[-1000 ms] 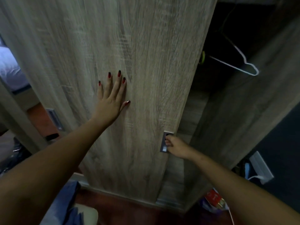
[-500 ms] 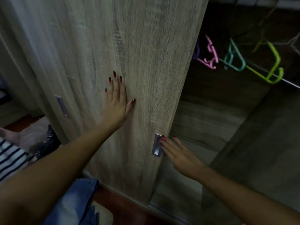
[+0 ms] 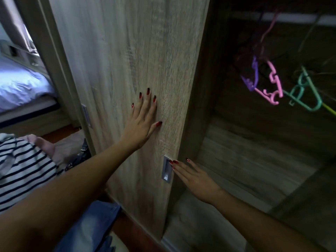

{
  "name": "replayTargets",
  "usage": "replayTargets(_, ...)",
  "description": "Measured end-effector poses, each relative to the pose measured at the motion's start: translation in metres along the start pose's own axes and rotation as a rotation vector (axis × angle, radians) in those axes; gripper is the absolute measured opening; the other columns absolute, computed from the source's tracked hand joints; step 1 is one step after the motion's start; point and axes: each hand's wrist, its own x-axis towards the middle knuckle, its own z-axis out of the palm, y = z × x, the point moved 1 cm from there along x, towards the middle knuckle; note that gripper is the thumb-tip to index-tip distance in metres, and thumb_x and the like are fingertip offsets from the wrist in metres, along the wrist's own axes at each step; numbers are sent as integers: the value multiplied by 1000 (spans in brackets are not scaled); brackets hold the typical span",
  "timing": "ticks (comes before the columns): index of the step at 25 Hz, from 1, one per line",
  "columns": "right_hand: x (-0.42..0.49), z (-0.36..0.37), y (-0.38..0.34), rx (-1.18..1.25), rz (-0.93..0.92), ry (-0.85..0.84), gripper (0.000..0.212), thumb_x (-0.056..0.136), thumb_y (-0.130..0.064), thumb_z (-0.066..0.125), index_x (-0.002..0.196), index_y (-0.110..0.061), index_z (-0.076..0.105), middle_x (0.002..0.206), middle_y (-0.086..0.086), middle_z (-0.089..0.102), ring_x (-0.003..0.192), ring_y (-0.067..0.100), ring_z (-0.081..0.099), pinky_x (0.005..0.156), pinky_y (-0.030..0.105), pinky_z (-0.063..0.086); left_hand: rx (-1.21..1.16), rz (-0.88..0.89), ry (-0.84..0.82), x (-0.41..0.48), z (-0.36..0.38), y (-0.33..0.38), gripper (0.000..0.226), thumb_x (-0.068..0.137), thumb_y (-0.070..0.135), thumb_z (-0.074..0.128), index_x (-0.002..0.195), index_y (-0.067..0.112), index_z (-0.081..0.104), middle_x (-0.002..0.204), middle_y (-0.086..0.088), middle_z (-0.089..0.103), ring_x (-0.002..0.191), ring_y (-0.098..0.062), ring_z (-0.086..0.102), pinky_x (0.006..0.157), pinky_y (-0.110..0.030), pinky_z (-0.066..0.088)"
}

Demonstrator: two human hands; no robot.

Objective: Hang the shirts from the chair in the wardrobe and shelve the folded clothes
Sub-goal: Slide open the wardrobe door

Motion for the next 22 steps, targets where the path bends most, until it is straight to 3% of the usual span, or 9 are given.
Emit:
replayTargets(4,24,5,0,4,-37,63,68,73,-11,44,141,-8,42,151,8,38,139,19,36,116,43,26,18,-74,-25,3,-4,-13,74,98,50,28,149,19,-15,158,-7,-22,146,-26,-18,119,-52,3)
replayTargets(6,34,3,-2,27,-37,66,69,71,-12,43,140,-8,44,150,7,39,138,18,38,116,42,27,17,-103,-43,3,-6,-19,75,98,51,28,148,20,-18,157,-6,-24,146,-25,-18,119,-51,2)
replayTargets(11,42,2,-1,109,-27,25,83,62,-14,68,141,-7,41,151,9,38,138,20,38,112,42,29,31,-126,-68,3,-6,-25,75,97,52,27,148,21,-18,157,-5,-25,146,-25,-16,119,-54,8)
replayTargets(18,39,-4,0,107,-42,73,83,63,-24,75,139,-9,45,149,8,40,138,20,39,111,43,24,20,-152,-60,-2,-9,-19,74,97,53,27,148,23,-17,157,-3,-26,147,-24,-12,119,-52,6)
replayTargets(22,40,-8,-2,149,-110,149,72,60,-26,77,127,-7,58,135,11,57,125,22,54,104,42,42,-28,-198,-71,-15,-6,-15,71,98,51,27,149,26,-15,158,3,-23,148,-21,-9,119,-52,3)
